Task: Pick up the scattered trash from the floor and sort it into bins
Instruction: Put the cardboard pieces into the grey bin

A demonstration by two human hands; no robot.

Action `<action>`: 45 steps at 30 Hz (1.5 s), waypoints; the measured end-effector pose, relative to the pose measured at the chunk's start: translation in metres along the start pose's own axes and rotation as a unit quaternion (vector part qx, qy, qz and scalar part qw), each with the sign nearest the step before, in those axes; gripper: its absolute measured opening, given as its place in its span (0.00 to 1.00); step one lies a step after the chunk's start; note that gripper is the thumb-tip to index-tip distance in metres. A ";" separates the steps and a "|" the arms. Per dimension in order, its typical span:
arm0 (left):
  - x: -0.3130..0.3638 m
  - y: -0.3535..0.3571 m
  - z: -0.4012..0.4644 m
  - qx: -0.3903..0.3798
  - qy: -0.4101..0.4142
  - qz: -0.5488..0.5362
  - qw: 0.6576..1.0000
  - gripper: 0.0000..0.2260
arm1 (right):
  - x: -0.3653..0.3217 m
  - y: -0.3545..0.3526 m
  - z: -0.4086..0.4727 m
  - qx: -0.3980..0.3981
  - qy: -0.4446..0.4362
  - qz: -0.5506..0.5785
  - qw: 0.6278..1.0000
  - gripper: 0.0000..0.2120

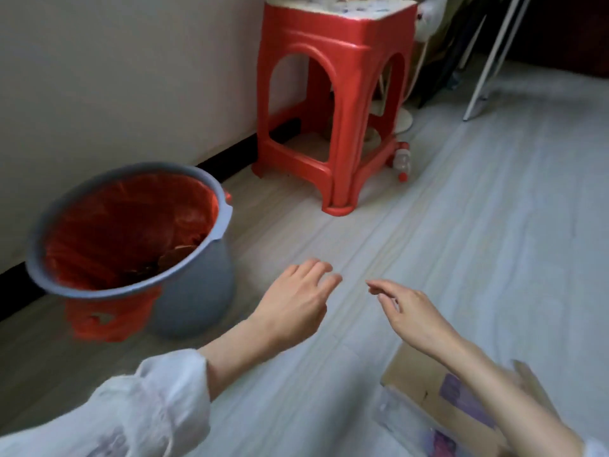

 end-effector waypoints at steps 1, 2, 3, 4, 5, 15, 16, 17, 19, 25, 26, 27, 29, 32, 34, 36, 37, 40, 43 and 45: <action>0.022 0.017 0.005 -0.031 0.013 -0.016 0.999 0.20 | 0.025 -0.002 -0.012 -0.007 0.030 -0.015 0.999 0.16; 0.045 0.039 0.006 -0.067 0.026 -0.024 0.997 0.20 | 0.051 -0.003 -0.027 -0.020 0.062 -0.033 0.997 0.17; 0.062 0.060 0.003 -0.105 0.037 -0.024 0.993 0.20 | 0.075 -0.001 -0.041 -0.039 0.093 -0.053 0.994 0.18; 0.077 0.080 -0.003 -0.144 0.066 -0.014 0.987 0.20 | 0.100 0.001 -0.055 -0.055 0.128 -0.070 0.988 0.19; 0.095 0.101 -0.010 -0.181 0.099 -0.013 0.978 0.20 | 0.128 0.003 -0.075 -0.069 0.171 -0.080 0.980 0.20; 0.125 0.166 0.002 -0.231 0.135 -0.022 0.963 0.27 | 0.249 0.007 -0.145 -0.025 0.341 -0.104 0.934 0.27; 0.128 0.173 0.004 -0.255 0.138 -0.021 0.957 0.30 | 0.255 0.001 -0.145 -0.003 0.340 -0.106 0.935 0.29; 0.129 0.181 0.004 -0.294 0.147 -0.010 0.944 0.32 | 0.263 -0.004 -0.146 0.017 0.349 -0.101 0.931 0.30; 0.130 0.191 0.008 -0.347 0.171 0.001 0.922 0.35 | 0.284 -0.009 -0.152 0.015 0.409 -0.080 0.909 0.34; 0.114 0.211 0.001 -0.381 0.246 0.108 0.885 0.34 | 0.308 0.000 -0.156 -0.039 0.507 -0.012 0.861 0.41; 0.114 0.212 0.001 -0.360 0.259 0.095 0.891 0.34 | 0.305 0.002 -0.150 -0.032 0.499 -0.011 0.866 0.39; 0.116 0.211 0.001 -0.325 0.277 0.076 0.901 0.33 | 0.302 0.004 -0.143 -0.028 0.486 -0.010 0.873 0.37; 0.113 0.210 -0.001 -0.333 0.286 0.078 0.895 0.33 | 0.292 0.008 -0.128 -0.021 0.451 0.003 0.892 0.31; 0.096 0.213 -0.004 -0.396 0.246 0.123 0.876 0.32 | 0.277 0.013 -0.107 -0.013 0.407 0.038 0.912 0.26; 0.083 0.209 -0.004 -0.395 0.220 0.143 0.881 0.32 | 0.266 0.018 -0.094 -0.014 0.385 0.050 0.922 0.27; 0.065 0.204 -0.007 -0.371 0.185 0.144 0.899 0.31 | 0.255 0.027 -0.081 -0.025 0.372 0.053 0.926 0.31; 0.059 0.201 -0.008 -0.335 0.183 0.147 0.913 0.31 | 0.251 0.031 -0.075 -0.033 0.367 0.044 0.929 0.33; 0.032 0.194 -0.010 -0.266 0.125 0.163 0.942 0.32 | 0.240 0.043 -0.064 -0.078 0.350 -0.061 0.931 0.35; 0.009 0.197 -0.023 -0.255 0.068 0.154 0.952 0.30 | 0.236 0.048 -0.063 -0.112 0.363 -0.118 0.917 0.37; 0.005 0.194 -0.027 -0.244 0.048 0.136 0.959 0.29 | 0.236 0.051 -0.064 -0.115 0.380 -0.111 0.911 0.39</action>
Point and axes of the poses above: each hand's wrist, its own z-axis towards the middle knuckle, its own y-axis out of the palm, x = y × z, the point moved 5 cm from there along z, towards the middle knuckle, and after that the axes turned 5 degrees about -y, right-handed, at the moved point
